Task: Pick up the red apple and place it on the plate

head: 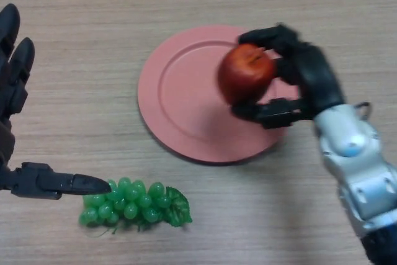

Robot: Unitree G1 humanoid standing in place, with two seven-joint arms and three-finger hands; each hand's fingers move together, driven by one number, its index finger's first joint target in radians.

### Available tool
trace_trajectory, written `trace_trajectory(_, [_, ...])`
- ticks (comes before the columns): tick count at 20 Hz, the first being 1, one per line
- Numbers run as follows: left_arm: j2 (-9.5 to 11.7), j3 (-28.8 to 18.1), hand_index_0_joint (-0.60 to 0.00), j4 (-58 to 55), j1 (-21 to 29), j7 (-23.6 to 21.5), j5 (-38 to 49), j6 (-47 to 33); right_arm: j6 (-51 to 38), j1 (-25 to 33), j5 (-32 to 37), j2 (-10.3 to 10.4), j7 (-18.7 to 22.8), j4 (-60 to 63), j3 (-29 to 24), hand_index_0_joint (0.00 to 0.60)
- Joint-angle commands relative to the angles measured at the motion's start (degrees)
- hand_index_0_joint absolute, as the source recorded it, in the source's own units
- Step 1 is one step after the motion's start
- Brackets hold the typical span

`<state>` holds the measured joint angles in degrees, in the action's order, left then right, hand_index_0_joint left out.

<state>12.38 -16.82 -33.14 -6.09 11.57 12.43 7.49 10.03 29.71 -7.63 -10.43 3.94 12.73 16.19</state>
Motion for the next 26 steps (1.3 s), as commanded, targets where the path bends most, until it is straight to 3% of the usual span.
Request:
trace_trajectory(1, [1.85, -5.17, 0.000, -1.89, 0.53, 1.02, 2.15, -10.90, -7.16, 5.48, 2.40, -0.49, 7.24, 0.52, 1.52, 0.600])
trace_trajectory(5, [1.89, -5.97, 0.000, -1.56, 0.23, 1.06, 2.73, -11.04, -12.62, 9.52, 5.92, -0.46, 10.82, 9.57, 9.74, 0.600])
trace_trajectory(10, [1.84, -6.92, 0.000, -0.40, 0.13, 1.07, 2.33, -12.31, -13.91, 11.34, 4.21, -0.46, 12.00, 13.65, 11.60, 0.600])
trace_trajectory(11, [1.82, -6.91, 0.000, -0.38, 0.11, 1.04, 2.28, -12.37, -13.90, 11.36, 4.06, -0.46, 12.02, 13.77, 11.66, 0.500])
trace_trajectory(14, [1.70, -6.64, 0.000, -0.52, -0.20, 0.93, 1.82, -12.44, -13.17, 11.39, 3.18, -0.46, 11.95, 14.35, 12.03, 0.100])
trace_trajectory(15, [1.69, -6.39, 0.000, -0.40, -0.06, 0.76, 1.32, -12.47, -11.94, 11.50, 3.72, -0.46, 11.79, 14.00, 12.09, 0.003])
trace_trajectory(19, [2.13, -5.04, 0.000, -0.85, 1.02, 0.11, 0.14, -11.58, -8.51, 9.51, 3.08, -0.46, 7.88, 8.53, 9.12, 0.000])
trace_trajectory(24, [2.94, -4.28, 0.000, -1.66, 2.21, -0.09, -0.30, -10.07, -3.16, 6.03, 8.15, -0.46, 6.42, -3.42, 2.73, 0.000])
trace_trajectory(26, [3.36, -4.28, 0.000, -1.70, 2.87, 0.07, -0.02, -9.70, -2.54, 2.83, 7.51, -0.46, 2.43, -11.09, -0.49, 0.000])
